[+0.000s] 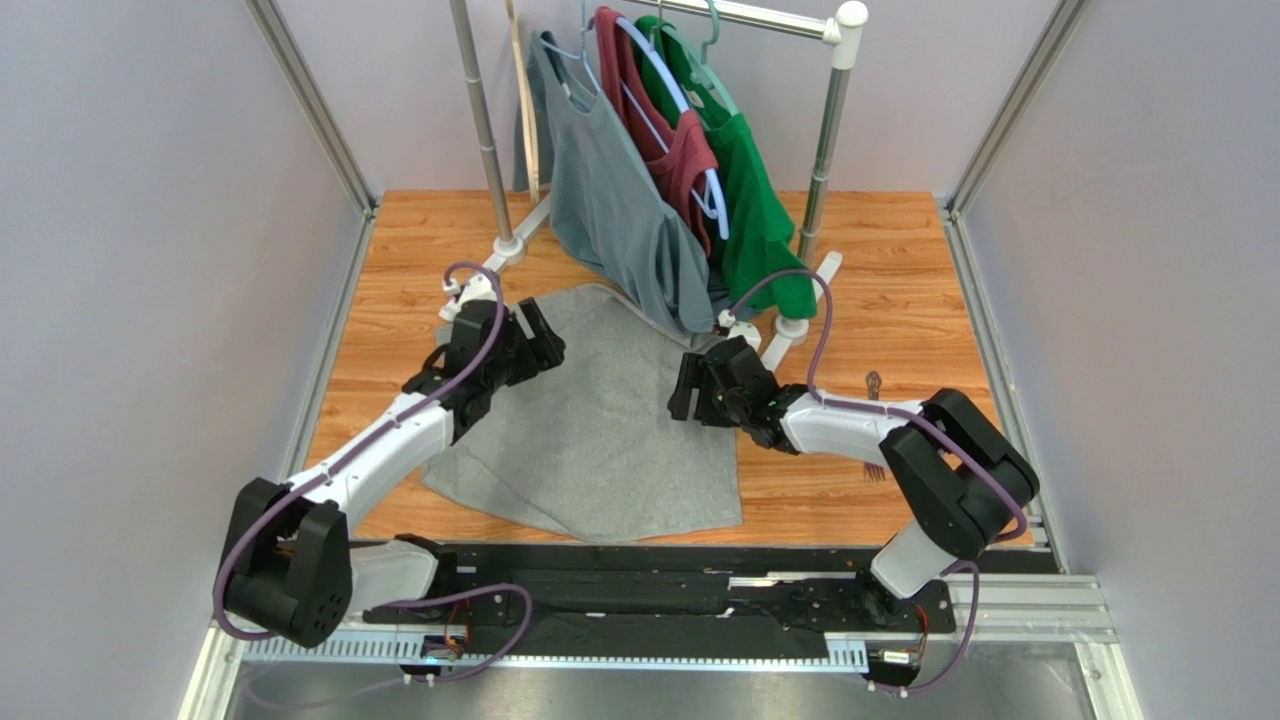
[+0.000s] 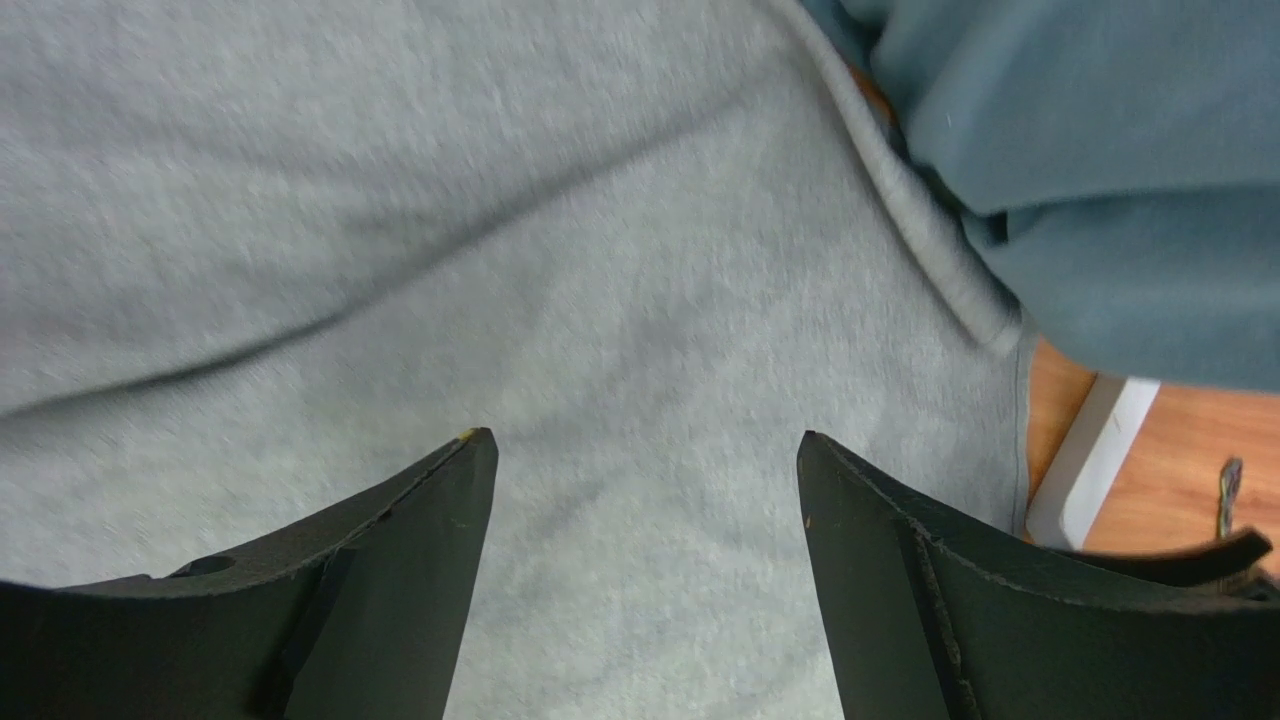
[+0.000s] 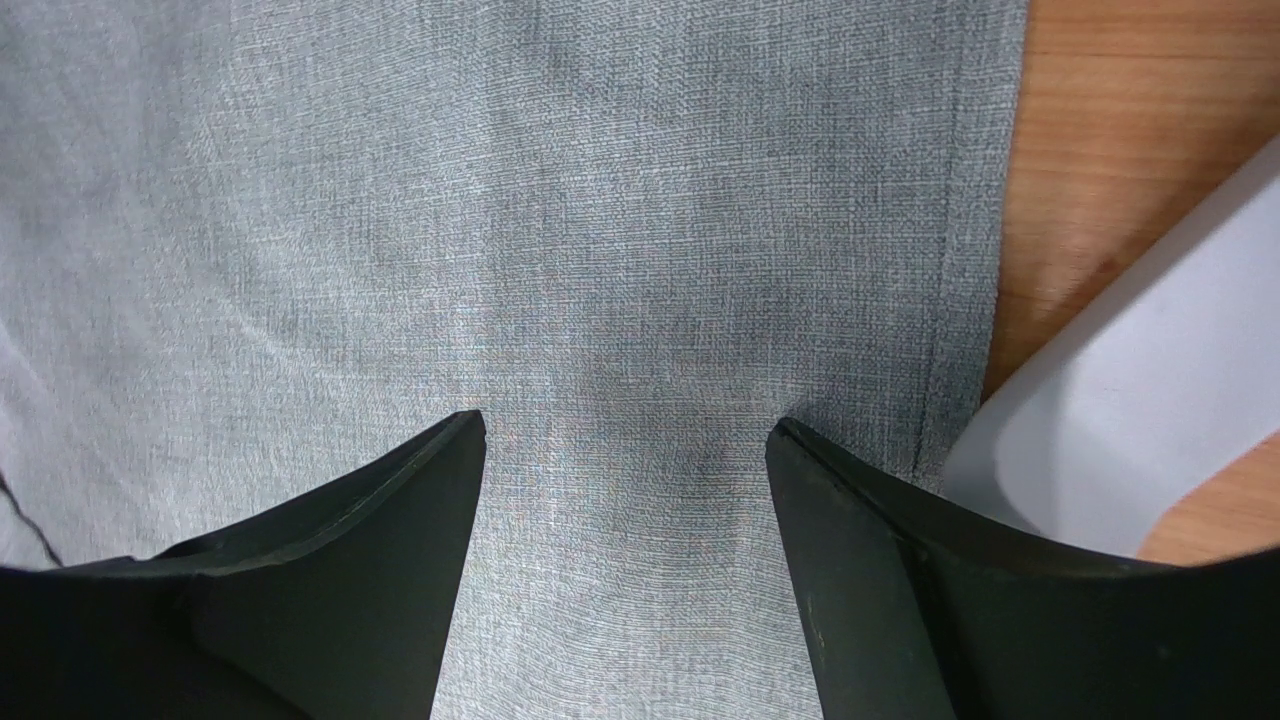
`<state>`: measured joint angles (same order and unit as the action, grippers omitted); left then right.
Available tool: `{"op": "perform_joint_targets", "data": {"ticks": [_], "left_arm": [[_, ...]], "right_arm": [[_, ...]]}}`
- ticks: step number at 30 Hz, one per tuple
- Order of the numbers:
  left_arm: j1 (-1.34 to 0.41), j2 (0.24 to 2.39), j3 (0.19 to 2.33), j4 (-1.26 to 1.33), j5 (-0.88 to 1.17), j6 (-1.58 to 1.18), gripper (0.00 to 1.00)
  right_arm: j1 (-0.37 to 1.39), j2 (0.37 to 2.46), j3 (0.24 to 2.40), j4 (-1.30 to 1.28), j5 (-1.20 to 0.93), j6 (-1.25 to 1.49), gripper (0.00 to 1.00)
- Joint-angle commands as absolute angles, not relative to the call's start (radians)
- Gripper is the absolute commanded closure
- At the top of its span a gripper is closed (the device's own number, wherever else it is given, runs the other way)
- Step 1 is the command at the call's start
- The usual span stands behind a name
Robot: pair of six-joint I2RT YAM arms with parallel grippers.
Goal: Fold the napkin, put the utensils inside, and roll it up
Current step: Flatten out the napkin at the center of the board.
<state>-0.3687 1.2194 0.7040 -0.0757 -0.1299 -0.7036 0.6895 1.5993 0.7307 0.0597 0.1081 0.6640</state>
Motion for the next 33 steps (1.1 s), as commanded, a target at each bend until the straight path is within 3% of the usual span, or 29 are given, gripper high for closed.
{"op": "perform_joint_targets", "data": {"ticks": [1, 9, 19, 33], "left_arm": [[-0.269, 1.264, 0.756, -0.121, -0.112, -0.652, 0.17], [-0.189, 1.276, 0.778, -0.17, -0.094, -0.609, 0.17], [-0.189, 1.218, 0.629, -0.106, -0.008, -0.672, 0.17], [-0.097, 1.463, 0.702, -0.043, 0.081, -0.718, 0.16]], "right_arm": [[0.669, 1.625, 0.742, -0.071, 0.186, 0.6, 0.23], [0.66, 1.507, 0.739, -0.068, 0.14, 0.47, 0.23], [0.862, 1.207, 0.644, -0.026, 0.02, 0.446, 0.23], [0.968, 1.434, 0.647, 0.184, -0.018, 0.566, 0.23]]}}
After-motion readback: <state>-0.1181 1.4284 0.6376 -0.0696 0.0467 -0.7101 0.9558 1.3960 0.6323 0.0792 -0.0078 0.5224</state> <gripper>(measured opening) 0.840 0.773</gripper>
